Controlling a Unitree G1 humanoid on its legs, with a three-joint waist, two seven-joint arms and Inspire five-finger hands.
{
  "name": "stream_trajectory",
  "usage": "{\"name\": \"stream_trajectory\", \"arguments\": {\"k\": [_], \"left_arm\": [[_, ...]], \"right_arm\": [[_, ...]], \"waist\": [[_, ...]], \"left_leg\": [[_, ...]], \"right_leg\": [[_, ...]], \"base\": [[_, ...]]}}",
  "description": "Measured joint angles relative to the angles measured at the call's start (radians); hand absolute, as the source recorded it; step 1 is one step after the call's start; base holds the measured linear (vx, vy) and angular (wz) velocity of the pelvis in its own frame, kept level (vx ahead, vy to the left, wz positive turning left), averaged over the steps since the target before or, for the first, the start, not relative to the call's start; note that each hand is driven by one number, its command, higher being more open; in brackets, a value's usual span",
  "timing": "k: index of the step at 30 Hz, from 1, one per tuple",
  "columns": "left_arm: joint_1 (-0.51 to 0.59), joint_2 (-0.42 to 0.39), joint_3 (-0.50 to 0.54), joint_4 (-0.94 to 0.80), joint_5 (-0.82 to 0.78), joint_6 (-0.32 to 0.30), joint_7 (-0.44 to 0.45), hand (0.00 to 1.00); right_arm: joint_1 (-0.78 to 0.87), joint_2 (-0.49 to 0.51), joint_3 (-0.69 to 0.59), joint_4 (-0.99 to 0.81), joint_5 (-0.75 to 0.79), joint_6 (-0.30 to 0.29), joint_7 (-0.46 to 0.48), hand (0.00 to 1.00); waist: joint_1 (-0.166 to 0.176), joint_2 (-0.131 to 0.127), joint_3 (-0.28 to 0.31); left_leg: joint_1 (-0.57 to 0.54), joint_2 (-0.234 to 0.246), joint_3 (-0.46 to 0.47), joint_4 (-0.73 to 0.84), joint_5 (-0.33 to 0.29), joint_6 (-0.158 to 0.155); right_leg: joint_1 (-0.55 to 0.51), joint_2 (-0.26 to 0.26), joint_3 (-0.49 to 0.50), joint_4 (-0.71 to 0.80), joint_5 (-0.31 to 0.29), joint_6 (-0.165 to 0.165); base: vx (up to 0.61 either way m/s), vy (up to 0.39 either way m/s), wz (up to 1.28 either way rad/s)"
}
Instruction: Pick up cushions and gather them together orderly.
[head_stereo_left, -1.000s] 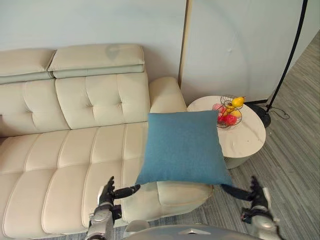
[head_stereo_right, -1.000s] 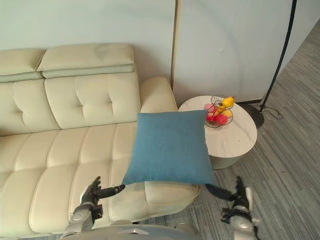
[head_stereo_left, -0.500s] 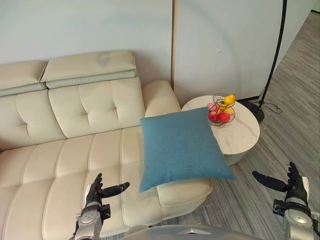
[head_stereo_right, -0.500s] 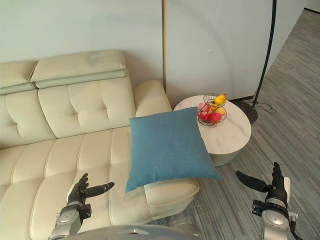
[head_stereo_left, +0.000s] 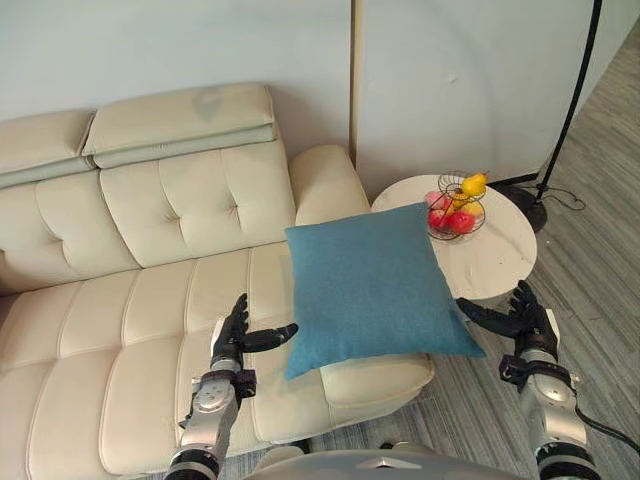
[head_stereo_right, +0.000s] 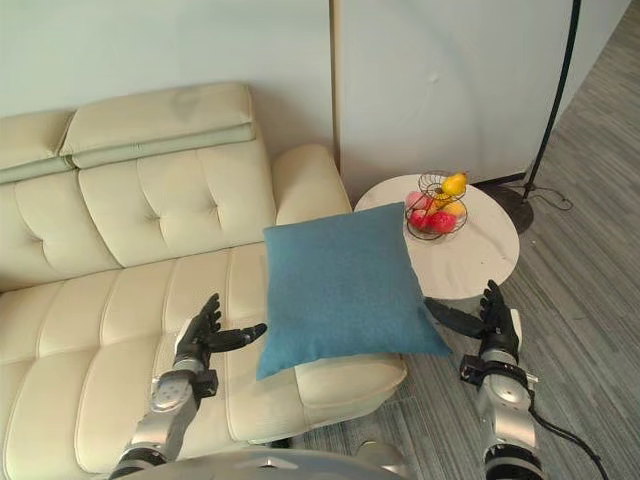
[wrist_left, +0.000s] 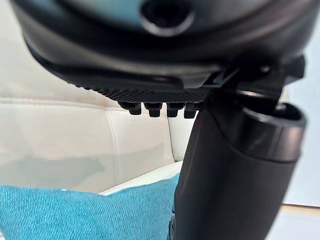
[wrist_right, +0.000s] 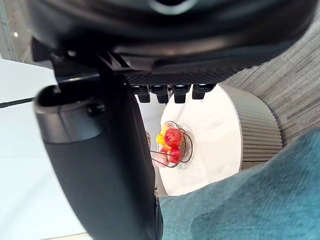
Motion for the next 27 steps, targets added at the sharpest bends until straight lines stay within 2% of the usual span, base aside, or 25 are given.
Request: {"name": "stream_trajectory", "arguments": {"k": [4, 8, 10, 11, 12, 16, 22, 27], "left_arm": [[-0.071, -0.001, -0.064, 0.0, -0.016, 0.0, 0.007, 1.0], [-0.224, -0.004, -0.137, 0.005, -0.039, 0.0, 0.022, 1.0], [-0.276, -0.006, -0.149, 0.013, -0.043, 0.0, 0.024, 1.0], [-0.304, -0.006, -0.158, 0.024, -0.045, 0.0, 0.029, 0.0], [-0.345, -0.006, -0.172, 0.045, -0.058, 0.0, 0.041, 0.0], [-0.388, -0.006, -0.176, 0.051, -0.085, 0.0, 0.067, 0.0], [-0.412, -0.005, -0.178, 0.038, -0.125, -0.007, 0.104, 0.0], [-0.411, -0.004, -0.212, -0.018, -0.134, -0.01, 0.122, 0.0]], "right_arm": [[-0.063, 0.009, 0.059, 0.014, 0.015, -0.002, -0.021, 1.0], [-0.216, 0.014, 0.118, 0.053, 0.036, -0.003, -0.043, 1.0], [-0.272, 0.019, 0.144, 0.062, 0.046, -0.009, -0.053, 1.0], [-0.296, 0.031, 0.151, 0.067, 0.055, -0.014, -0.059, 0.0], [-0.322, 0.042, 0.16, 0.075, 0.061, -0.021, -0.075, 0.0], [-0.342, 0.058, 0.179, 0.074, 0.093, -0.035, -0.088, 0.0], [-0.331, 0.083, 0.186, 0.041, 0.133, -0.041, -0.116, 0.0], [-0.267, 0.085, 0.222, -0.075, 0.136, -0.045, -0.117, 0.0]], "waist": [[0.001, -0.002, 0.049], [0.008, -0.003, 0.147], [0.008, -0.005, 0.169], [0.01, -0.007, 0.179], [0.014, -0.014, 0.192], [0.019, -0.018, 0.195], [0.036, -0.018, 0.195], [0.039, -0.019, 0.195]], "left_leg": [[-0.043, -0.009, -0.012, 0.006, 0.017, 0.006], [-0.181, -0.009, -0.021, 0.085, 0.019, 0.008], [-0.246, -0.009, -0.018, 0.116, 0.019, 0.009], [-0.273, -0.008, -0.014, 0.124, 0.021, 0.011], [-0.298, -0.008, -0.004, 0.133, 0.025, 0.011], [-0.339, -0.004, 0.007, 0.146, 0.031, 0.009], [-0.34, 0.005, 0.01, 0.14, 0.037, 0.004], [-0.332, 0.009, 0.017, 0.125, 0.046, -0.001]], "right_leg": [[-0.035, -0.004, -0.014, 0.01, 0.001, -0.001], [-0.17, -0.012, -0.014, 0.091, 0.001, -0.005], [-0.242, -0.015, -0.007, 0.13, 0.0, -0.008], [-0.275, -0.016, -0.002, 0.15, -0.001, -0.009], [-0.316, -0.02, 0.009, 0.181, -0.003, -0.011], [-0.376, -0.025, 0.023, 0.221, -0.006, -0.016], [-0.392, -0.026, 0.018, 0.253, -0.015, -0.026], [-0.391, -0.025, 0.015, 0.254, -0.016, -0.027]], "base": [[0.01, 0.006, 0.1], [-0.13, 0.016, 0.07], [-0.16, 0.018, -0.09], [-0.16, 0.012, -0.18], [-0.11, 0.005, -0.17], [-0.09, -0.009, -0.11], [-0.04, -0.041, 0.02], [0.02, -0.01, 0.0]]}}
